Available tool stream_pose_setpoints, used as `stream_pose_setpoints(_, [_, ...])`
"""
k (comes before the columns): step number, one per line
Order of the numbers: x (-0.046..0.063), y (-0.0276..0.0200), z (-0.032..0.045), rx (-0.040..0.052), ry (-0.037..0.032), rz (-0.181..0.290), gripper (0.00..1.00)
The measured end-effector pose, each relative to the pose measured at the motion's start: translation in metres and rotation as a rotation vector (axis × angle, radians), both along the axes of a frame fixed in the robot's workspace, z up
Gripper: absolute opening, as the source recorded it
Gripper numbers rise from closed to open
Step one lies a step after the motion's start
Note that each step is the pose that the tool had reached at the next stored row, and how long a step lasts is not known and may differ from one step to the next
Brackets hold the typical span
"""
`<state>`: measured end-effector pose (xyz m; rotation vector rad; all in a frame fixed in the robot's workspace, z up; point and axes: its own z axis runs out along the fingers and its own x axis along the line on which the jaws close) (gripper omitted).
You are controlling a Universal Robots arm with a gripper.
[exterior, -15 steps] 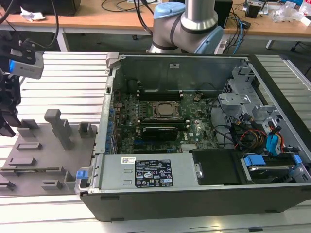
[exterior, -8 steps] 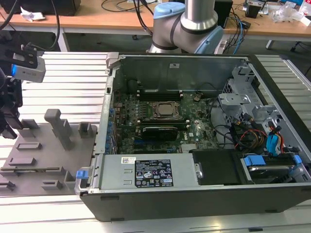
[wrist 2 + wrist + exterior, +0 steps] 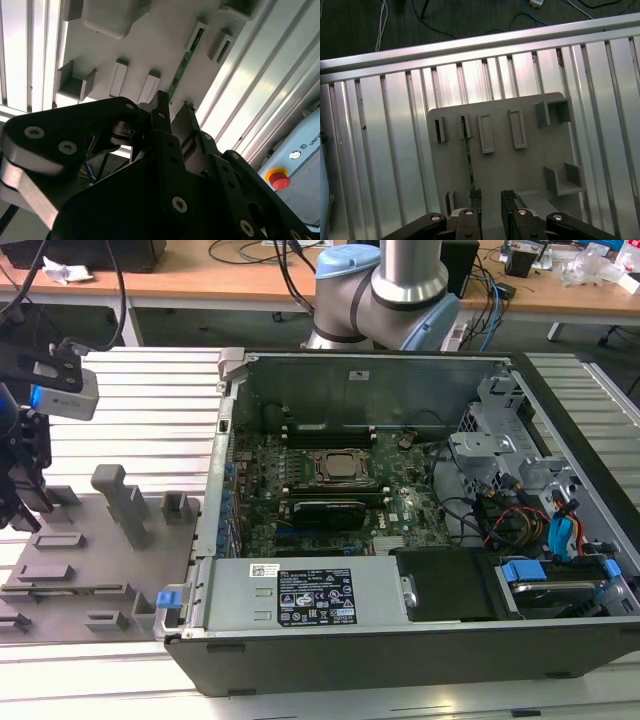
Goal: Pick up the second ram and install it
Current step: 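Pick up the second ram and move it above second insertion slot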
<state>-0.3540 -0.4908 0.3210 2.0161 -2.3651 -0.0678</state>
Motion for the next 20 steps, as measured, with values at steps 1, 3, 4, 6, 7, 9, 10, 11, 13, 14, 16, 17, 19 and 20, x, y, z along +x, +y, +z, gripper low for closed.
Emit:
stream_pose_setpoints(1, [0.0,0.0,-0.0007,-0.0001,0.0001,0.0,0.3])
stream_pose_setpoints(3, [0.0,0.0,-0.0022,0.0,0.0,0.0,0.3])
stream_pose_setpoints(4, [0.0,0.0,-0.0028,0.0,0.0,0.0,0.3])
stream_pose_setpoints(6, [0.0,0.0,-0.0047,0.0,-0.0001,0.0,0.3])
stream_pose_setpoints(7, [0.0,0.0,-0.006,0.0,0.0,0.0,0.3])
stream_pose_setpoints(9, [0.0,0.0,-0.0081,0.0,0.0,0.0,0.3])
stream_pose_setpoints(10, [0.0,0.0,-0.0091,0.0,0.0,0.0,0.3])
stream_pose_setpoints(11, [0.0,0.0,-0.0099,0.0,0.0,0.0,0.3])
stream_pose_setpoints(13, [0.0,-0.0001,-0.0128,0.0001,-0.0001,0.0,0.3])
stream_pose_setpoints(14, [0.0,-0.0001,-0.0142,0.0,0.0,0.0,0.3])
stream_pose_setpoints(16, [0.0,-0.0002,-0.0162,0.0,0.0001,0.0,0.3])
stream_pose_setpoints(17, [0.0,-0.0002,-0.0176,0.0,0.0,0.0,0.3])
stream_pose_setpoints(19, [0.0,-0.0003,-0.0187,0.0,0.0,0.0,0.3])
stream_pose_setpoints(20, [0.0,-0.0004,-0.0195,0.0,0.0001,0.0,0.3])
